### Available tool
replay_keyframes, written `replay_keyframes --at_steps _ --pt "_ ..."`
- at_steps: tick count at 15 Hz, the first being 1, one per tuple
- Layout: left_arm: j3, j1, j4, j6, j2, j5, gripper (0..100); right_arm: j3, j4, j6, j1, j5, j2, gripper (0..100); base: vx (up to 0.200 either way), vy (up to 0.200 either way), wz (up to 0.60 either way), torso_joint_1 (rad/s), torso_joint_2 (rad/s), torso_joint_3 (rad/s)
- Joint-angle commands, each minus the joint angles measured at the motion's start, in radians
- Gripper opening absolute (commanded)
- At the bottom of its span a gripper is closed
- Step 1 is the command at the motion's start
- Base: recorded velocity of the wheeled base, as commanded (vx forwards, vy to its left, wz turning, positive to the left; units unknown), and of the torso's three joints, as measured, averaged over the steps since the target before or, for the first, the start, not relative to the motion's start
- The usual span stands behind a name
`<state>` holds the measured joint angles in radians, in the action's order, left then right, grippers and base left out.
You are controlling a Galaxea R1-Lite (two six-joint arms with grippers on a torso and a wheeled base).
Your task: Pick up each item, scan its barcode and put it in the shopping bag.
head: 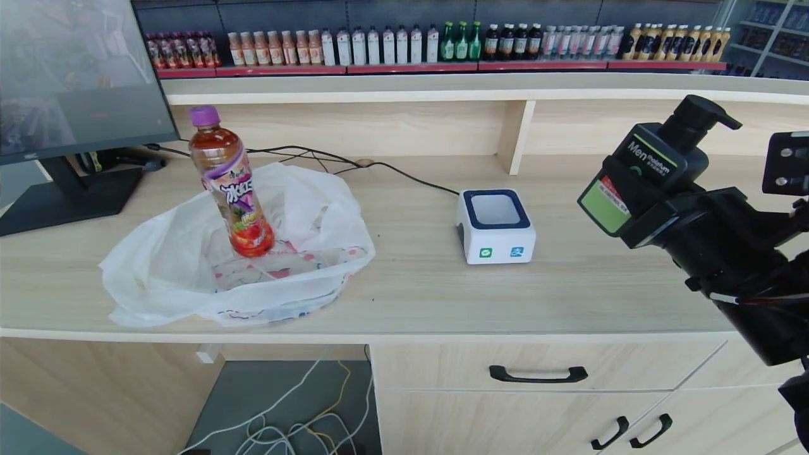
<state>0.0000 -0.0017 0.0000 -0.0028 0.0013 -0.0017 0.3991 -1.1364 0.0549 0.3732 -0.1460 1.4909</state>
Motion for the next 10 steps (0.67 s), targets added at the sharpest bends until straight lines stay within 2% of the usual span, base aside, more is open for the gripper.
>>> replay_keyframes --at_steps 1,3,8,10 --pt "0.000 0.000 0.000 0.000 0.000 0.000 100 0.079 -0.118 -0.026 0.023 -0.001 0.200 100 0.000 0.000 0.00 0.000 0.00 0.000" --pt "0.000 0.000 0.000 0.000 0.000 0.000 100 0.115 -0.125 -0.027 0.023 -0.001 0.212 100 0.000 0.000 0.00 0.000 0.00 0.000" --pt "0.000 0.000 0.000 0.000 0.000 0.000 100 0.181 -0.266 -0.040 0.027 0.005 0.278 100 0.000 0.000 0.00 0.000 0.00 0.000" --pt "0.000 0.000 0.000 0.000 0.000 0.000 100 0.213 -0.273 -0.053 0.029 0.040 0.312 100 0.000 0.000 0.00 0.000 0.00 0.000"
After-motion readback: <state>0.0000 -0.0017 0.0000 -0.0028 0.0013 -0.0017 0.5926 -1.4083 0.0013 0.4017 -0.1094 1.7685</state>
